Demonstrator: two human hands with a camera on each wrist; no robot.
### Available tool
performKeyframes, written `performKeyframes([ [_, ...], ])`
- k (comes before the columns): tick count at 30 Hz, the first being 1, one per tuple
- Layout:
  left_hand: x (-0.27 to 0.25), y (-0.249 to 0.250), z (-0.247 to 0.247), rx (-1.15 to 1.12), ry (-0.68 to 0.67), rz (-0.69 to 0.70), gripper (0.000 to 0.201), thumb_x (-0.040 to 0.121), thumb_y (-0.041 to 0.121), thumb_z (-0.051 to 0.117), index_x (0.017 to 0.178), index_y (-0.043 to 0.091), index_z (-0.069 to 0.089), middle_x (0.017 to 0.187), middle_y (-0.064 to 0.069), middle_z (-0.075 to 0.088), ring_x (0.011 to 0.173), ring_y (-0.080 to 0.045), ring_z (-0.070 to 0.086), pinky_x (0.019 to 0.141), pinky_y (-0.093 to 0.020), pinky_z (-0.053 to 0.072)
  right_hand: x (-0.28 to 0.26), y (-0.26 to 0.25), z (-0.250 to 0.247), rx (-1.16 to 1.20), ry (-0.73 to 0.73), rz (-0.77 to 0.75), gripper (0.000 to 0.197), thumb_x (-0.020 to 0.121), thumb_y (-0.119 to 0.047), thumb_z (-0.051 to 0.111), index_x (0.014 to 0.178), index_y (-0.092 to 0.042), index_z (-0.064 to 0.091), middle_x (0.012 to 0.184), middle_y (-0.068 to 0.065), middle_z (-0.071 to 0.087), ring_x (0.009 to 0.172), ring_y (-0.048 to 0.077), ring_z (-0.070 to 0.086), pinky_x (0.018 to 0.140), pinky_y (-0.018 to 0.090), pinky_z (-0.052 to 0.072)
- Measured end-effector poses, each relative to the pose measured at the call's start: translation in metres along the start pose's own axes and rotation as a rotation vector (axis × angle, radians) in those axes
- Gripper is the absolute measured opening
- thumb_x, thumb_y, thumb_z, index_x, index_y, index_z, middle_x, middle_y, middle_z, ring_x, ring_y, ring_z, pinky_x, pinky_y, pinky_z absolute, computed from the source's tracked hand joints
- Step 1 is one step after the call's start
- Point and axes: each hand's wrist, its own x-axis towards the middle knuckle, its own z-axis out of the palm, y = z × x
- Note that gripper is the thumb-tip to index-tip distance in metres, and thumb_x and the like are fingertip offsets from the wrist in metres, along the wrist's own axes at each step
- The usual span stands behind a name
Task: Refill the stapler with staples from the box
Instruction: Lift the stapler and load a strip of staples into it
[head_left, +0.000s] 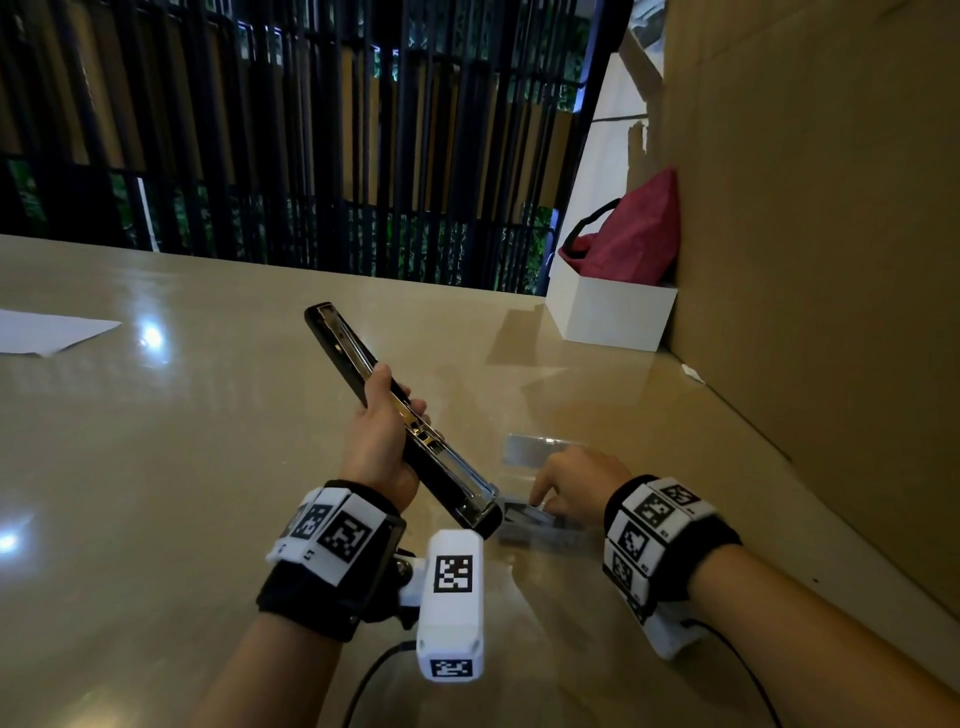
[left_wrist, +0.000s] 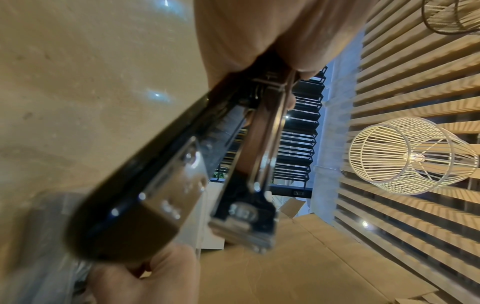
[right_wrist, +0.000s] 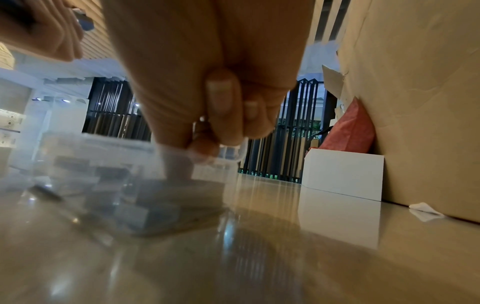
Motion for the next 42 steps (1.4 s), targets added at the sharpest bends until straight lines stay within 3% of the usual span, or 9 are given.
performKeyframes([
  [12, 0.001, 0.000, -0.001, -0.003, -0.004, -0.003, 0.036, 0.093, 0.044, 0.041, 0.071, 0.016, 0.043, 0.062, 0.001, 0.042, 0.053, -0.013, 0.039, 0.059, -0.027, 0.038, -0.013, 0.006, -0.003, -0.045, 0.149, 0.012, 0.025, 0.088, -0.032, 0.054, 0.105, -0.019, 0.066, 0.112, 0.008, 0.067, 0.099, 0.027, 0.062, 0.081, 0.034, 0.049],
  [17, 0.003, -0.006, -0.001, 0.065, -0.030, -0.052, 0.037, 0.093, 0.044, 0.044, 0.069, 0.016, 0.044, 0.061, 0.001, 0.042, 0.052, -0.013, 0.039, 0.058, -0.027, 0.037, -0.020, 0.008, -0.006, 0.419, 0.286, 0.038, 0.023, 0.083, -0.027, 0.064, 0.100, -0.011, 0.068, 0.072, -0.002, 0.056, 0.064, 0.011, 0.051, 0.063, 0.028, 0.045],
  [21, 0.003, -0.017, -0.003, 0.186, -0.118, -0.129, 0.031, 0.091, 0.038, 0.052, 0.068, 0.019, 0.043, 0.058, 0.002, 0.043, 0.037, -0.008, 0.040, 0.050, -0.025, 0.036, -0.027, -0.007, -0.015, 0.749, 0.366, -0.062, 0.018, 0.085, -0.019, 0.065, 0.096, -0.005, 0.067, 0.058, 0.000, 0.055, 0.035, 0.000, 0.048, 0.037, 0.013, 0.040],
  [27, -0.007, -0.024, 0.003, 0.313, -0.289, -0.162, 0.017, 0.088, 0.029, 0.059, 0.085, 0.013, 0.055, 0.062, 0.001, 0.058, 0.042, -0.008, 0.042, 0.045, -0.023, 0.038, -0.027, -0.034, -0.029, 0.645, 0.626, -0.181, 0.016, 0.081, -0.021, 0.066, 0.090, -0.007, 0.068, 0.066, 0.014, 0.065, 0.047, 0.016, 0.048, 0.058, 0.036, 0.051],
  [31, -0.010, -0.021, 0.003, 0.319, -0.332, -0.090, 0.017, 0.088, 0.024, 0.061, 0.082, 0.008, 0.058, 0.044, 0.007, 0.052, 0.037, -0.006, 0.040, 0.038, -0.018, 0.039, -0.025, -0.041, -0.030, 0.496, 0.770, -0.201, 0.019, 0.080, -0.026, 0.064, 0.087, -0.010, 0.067, 0.050, -0.011, 0.042, 0.048, 0.010, 0.040, 0.055, 0.026, 0.037],
  [34, -0.010, -0.019, 0.002, 0.332, -0.337, -0.032, 0.020, 0.086, 0.024, 0.063, 0.084, 0.004, 0.058, 0.042, 0.008, 0.050, 0.033, -0.004, 0.040, 0.036, -0.018, 0.039, -0.026, -0.042, -0.029, 0.441, 0.818, -0.199, 0.020, 0.080, -0.028, 0.064, 0.085, -0.009, 0.065, 0.055, -0.005, 0.046, 0.057, 0.017, 0.045, 0.056, 0.025, 0.034],
  [36, -0.010, -0.018, 0.002, 0.341, -0.328, -0.010, 0.019, 0.084, 0.019, 0.066, 0.088, 0.003, 0.057, 0.047, 0.004, 0.043, 0.033, -0.004, 0.040, 0.036, -0.018, 0.038, -0.027, -0.044, -0.030, 0.447, 0.830, -0.200, 0.018, 0.080, -0.027, 0.065, 0.085, -0.010, 0.065, 0.060, -0.003, 0.051, 0.059, 0.017, 0.047, 0.056, 0.027, 0.037],
  [38, -0.009, -0.018, 0.001, 0.343, -0.329, 0.010, 0.017, 0.084, 0.015, 0.066, 0.074, 0.008, 0.053, 0.049, 0.004, 0.039, 0.035, -0.004, 0.040, 0.038, -0.018, 0.038, -0.027, -0.045, -0.030, 0.504, 0.796, -0.213, 0.015, 0.080, -0.023, 0.066, 0.087, -0.010, 0.064, 0.062, -0.002, 0.055, 0.056, 0.017, 0.051, 0.055, 0.029, 0.043],
  [42, -0.003, -0.016, -0.003, 0.326, -0.376, 0.068, 0.028, 0.084, 0.011, 0.064, 0.060, 0.016, 0.050, 0.043, 0.009, 0.045, 0.040, -0.005, 0.041, 0.042, -0.019, 0.039, -0.030, -0.042, -0.038, 1.099, 0.496, -0.256, 0.009, 0.088, -0.018, 0.061, 0.091, -0.010, 0.063, 0.073, 0.002, 0.063, 0.044, 0.010, 0.060, 0.043, 0.017, 0.048],
])
